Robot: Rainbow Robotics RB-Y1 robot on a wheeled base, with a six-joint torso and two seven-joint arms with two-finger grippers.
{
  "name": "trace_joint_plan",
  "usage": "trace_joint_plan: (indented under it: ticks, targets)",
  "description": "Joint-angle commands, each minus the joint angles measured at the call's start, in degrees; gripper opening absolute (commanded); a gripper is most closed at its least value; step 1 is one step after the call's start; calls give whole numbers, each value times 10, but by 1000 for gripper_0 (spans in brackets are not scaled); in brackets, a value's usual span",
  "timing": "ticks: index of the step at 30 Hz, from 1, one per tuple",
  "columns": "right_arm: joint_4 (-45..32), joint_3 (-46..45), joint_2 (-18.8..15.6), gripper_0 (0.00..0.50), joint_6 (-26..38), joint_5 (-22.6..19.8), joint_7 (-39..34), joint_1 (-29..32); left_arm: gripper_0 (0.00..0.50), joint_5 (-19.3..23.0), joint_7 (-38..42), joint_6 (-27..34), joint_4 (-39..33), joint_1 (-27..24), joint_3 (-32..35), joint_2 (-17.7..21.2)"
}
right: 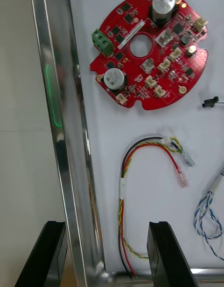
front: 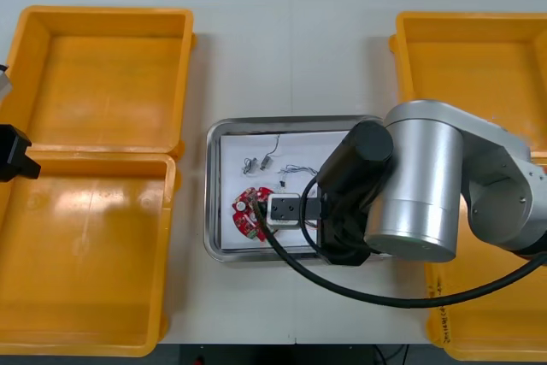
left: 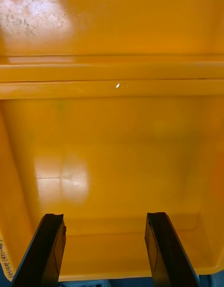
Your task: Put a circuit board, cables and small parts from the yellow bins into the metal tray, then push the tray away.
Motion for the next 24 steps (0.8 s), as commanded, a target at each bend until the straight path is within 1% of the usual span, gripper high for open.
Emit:
trace_joint_plan:
  ticks: [1,8,16,21,24]
  targets:
    - [11,30,27,500,-9,19,16,-19,500,5,72,4,-17,8,19,27]
    - [41,64,50,500,-10,51,16,-18,500,5,72,4,-17,8,19,27]
    - [61,91,52,500,-43,72,12,-14,500,5,72,4,-17,8,19,27]
    - [61,92,56,500,-43,82,11,-3,500,5,72,4,-17,8,19,27]
    - [61,100,57,500,-44,95,11,0,500,5,72,4,-17,8,19,27]
